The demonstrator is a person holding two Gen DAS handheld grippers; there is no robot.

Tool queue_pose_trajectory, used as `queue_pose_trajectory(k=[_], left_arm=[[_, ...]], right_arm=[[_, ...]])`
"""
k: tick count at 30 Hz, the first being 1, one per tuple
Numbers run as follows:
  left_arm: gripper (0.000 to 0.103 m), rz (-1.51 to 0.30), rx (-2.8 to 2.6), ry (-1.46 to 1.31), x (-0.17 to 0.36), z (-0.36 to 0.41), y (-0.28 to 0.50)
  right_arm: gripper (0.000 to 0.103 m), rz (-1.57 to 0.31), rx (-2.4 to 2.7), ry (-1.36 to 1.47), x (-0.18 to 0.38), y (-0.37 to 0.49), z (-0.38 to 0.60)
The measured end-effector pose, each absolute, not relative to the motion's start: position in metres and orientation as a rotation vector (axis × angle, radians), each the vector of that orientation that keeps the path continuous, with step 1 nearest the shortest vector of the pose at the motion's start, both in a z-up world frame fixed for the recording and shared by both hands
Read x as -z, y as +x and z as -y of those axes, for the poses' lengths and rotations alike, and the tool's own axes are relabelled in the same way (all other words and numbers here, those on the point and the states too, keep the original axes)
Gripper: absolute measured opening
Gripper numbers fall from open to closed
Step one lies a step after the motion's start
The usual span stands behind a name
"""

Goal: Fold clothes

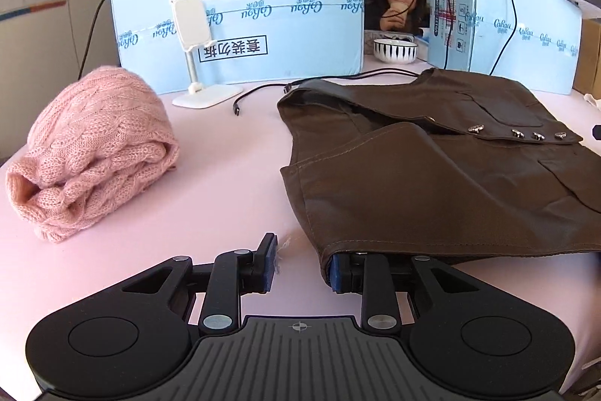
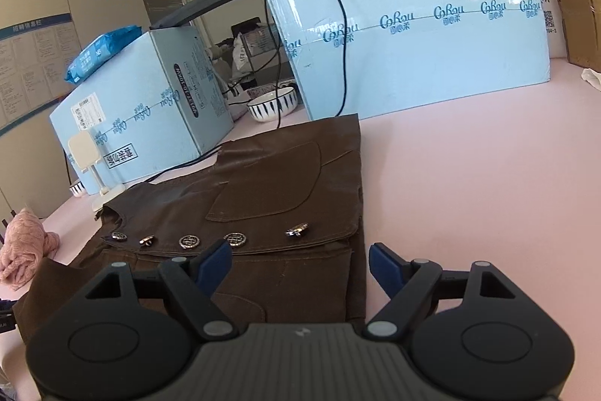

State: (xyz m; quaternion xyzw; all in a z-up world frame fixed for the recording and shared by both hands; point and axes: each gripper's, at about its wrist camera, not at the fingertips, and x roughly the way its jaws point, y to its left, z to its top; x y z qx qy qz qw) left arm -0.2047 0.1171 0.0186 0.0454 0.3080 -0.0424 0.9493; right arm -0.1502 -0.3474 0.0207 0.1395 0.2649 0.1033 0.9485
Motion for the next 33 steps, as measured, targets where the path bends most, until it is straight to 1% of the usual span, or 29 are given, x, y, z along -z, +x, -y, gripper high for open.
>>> queue_pose_trajectory(k=[1,2,3,6,13,15,19,20,24,26,28,29,30,31,32,33], left_arm=[[0.05,-0.635,0.11,0.119,-0.022,-0.116,-0.209],[0.069,-0.644,0.132,0.145,-0.025,-0.115,-0.212],[0.078,-0.642,0.144,0.167,-0.029,-0.115,-0.216],[0.08,-0.666,0.163,0.16,-0.036,-0.122,-0.222],[0.08,-0.785,0.312,-0.11,-0.032,-0.138,-0.195],[0.08,-0.81,0.299,-0.202,-0.029,-0.143,-0.186],[0.08,-0.843,0.266,-0.386,-0.026,-0.156,-0.174],[0.081,-0.85,0.273,-0.43,-0.025,-0.159,-0.173],[0.093,-0.842,0.28,-0.568,-0.018,-0.168,-0.166],[0.093,-0.806,0.242,-0.619,-0.014,-0.166,-0.167],[0.098,-0.795,0.229,-0.628,-0.014,-0.164,-0.166],[0.099,-0.793,0.23,-0.626,-0.014,-0.163,-0.164],[0.099,-0.79,0.231,-0.624,-0.014,-0.162,-0.162],[0.099,-0.786,0.231,-0.608,-0.014,-0.161,-0.16],[0.099,-0.784,0.227,-0.595,-0.014,-0.159,-0.158],[0.1,-0.781,0.223,-0.582,-0.014,-0.158,-0.155]], right_arm=[[0.082,-0.539,-0.2,0.292,-0.022,-0.153,0.351],[0.082,-0.535,-0.201,0.31,-0.025,-0.159,0.358],[0.082,-0.532,-0.201,0.329,-0.028,-0.166,0.364],[0.082,-0.556,-0.227,0.424,-0.033,-0.187,0.385],[0.081,-0.671,-0.226,0.756,-0.015,-0.242,0.423],[0.078,-0.685,-0.222,0.812,-0.01,-0.255,0.426],[0.075,-0.723,-0.217,0.915,-0.006,-0.278,0.426],[0.075,-0.756,-0.23,0.953,-0.005,-0.281,0.423],[0.075,-0.801,-0.21,0.986,-0.001,-0.274,0.407],[0.076,-0.783,-0.186,0.971,-0.002,-0.267,0.399],[0.082,-0.763,-0.168,0.982,-0.001,-0.261,0.393],[0.088,-0.758,-0.168,0.985,-0.001,-0.259,0.391],[0.093,-0.754,-0.17,0.986,-0.001,-0.257,0.389],[0.097,-0.751,-0.177,0.978,-0.002,-0.254,0.386],[0.103,-0.747,-0.18,0.976,-0.003,-0.253,0.385],[0.103,-0.733,-0.177,0.971,-0.002,-0.253,0.382]])
